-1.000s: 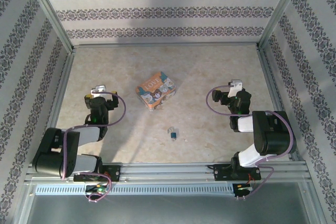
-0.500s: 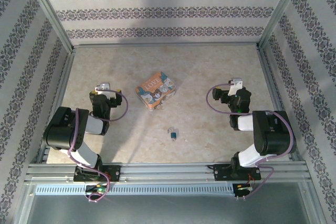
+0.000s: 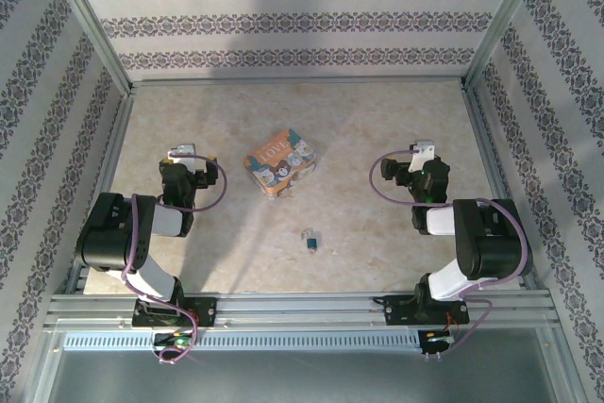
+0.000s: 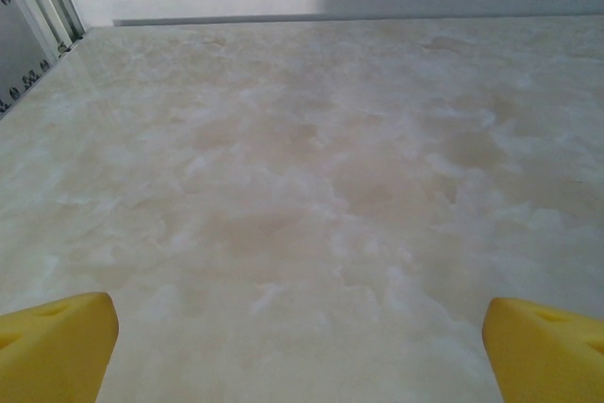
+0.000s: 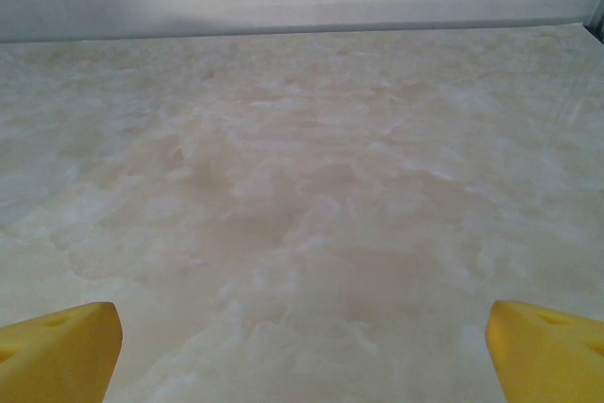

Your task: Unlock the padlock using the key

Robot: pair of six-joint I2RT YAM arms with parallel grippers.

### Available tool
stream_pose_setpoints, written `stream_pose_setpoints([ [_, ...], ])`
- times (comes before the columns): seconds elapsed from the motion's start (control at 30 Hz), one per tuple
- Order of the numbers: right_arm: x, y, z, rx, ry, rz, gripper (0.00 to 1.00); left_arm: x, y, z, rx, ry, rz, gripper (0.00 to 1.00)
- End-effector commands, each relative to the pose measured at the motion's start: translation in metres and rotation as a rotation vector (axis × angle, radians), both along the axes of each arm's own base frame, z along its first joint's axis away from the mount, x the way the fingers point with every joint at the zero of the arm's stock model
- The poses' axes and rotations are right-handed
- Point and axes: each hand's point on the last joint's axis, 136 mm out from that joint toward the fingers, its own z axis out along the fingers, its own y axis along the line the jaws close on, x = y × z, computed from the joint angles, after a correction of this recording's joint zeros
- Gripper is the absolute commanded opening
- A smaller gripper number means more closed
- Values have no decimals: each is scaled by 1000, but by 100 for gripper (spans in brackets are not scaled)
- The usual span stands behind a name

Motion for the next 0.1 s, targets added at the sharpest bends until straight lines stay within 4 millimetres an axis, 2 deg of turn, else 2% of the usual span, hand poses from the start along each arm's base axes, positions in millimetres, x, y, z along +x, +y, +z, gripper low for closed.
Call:
stream_pose_setpoints([
  [0.0,6,0,11,-14,-29,-8,98,0,2,2,-16,-1,3,99],
  [0.07,6,0,11,-14,-29,-8,98,0,2,2,-16,-2,3,99],
])
